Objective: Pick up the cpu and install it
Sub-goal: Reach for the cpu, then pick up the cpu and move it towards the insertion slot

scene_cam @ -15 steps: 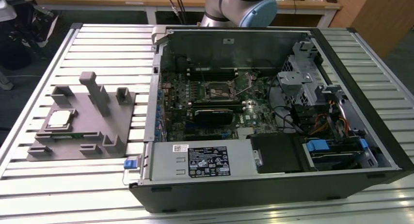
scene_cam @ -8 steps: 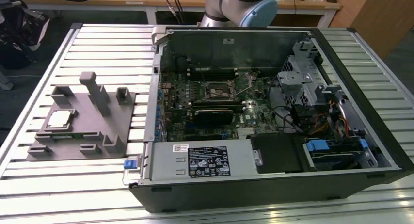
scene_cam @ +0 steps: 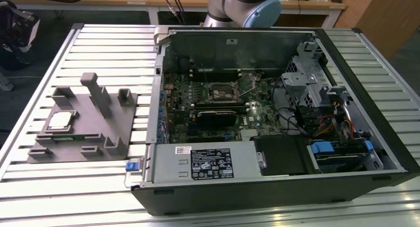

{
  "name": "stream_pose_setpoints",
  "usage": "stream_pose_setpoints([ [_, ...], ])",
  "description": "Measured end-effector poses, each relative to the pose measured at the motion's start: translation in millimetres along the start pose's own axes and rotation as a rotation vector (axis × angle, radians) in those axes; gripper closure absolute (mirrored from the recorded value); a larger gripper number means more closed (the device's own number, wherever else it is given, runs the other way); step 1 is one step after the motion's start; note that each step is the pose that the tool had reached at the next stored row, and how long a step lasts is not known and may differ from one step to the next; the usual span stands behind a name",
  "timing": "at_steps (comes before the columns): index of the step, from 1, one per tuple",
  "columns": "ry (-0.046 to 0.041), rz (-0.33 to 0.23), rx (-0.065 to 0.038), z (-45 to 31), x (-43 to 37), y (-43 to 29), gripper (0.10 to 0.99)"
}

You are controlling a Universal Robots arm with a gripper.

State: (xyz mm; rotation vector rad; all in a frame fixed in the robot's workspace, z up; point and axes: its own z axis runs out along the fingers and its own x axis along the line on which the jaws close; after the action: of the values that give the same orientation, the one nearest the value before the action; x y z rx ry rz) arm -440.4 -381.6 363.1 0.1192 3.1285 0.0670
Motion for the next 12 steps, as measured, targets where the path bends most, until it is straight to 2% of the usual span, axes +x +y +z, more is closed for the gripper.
stream_pose_setpoints([
  [3, 0.0001, 0.000, 0.000, 0.5, 6.5, -0.5, 0.980],
  [6, 0.0009, 0.000, 0.000, 1.7, 9.0, -0.8, 0.980],
  [9, 0.0114, 0.001, 0.001, 3.9, 9.4, -0.8, 0.980],
  [12, 0.0134, 0.001, 0.002, 7.0, 9.6, -1.1, 0.980],
])
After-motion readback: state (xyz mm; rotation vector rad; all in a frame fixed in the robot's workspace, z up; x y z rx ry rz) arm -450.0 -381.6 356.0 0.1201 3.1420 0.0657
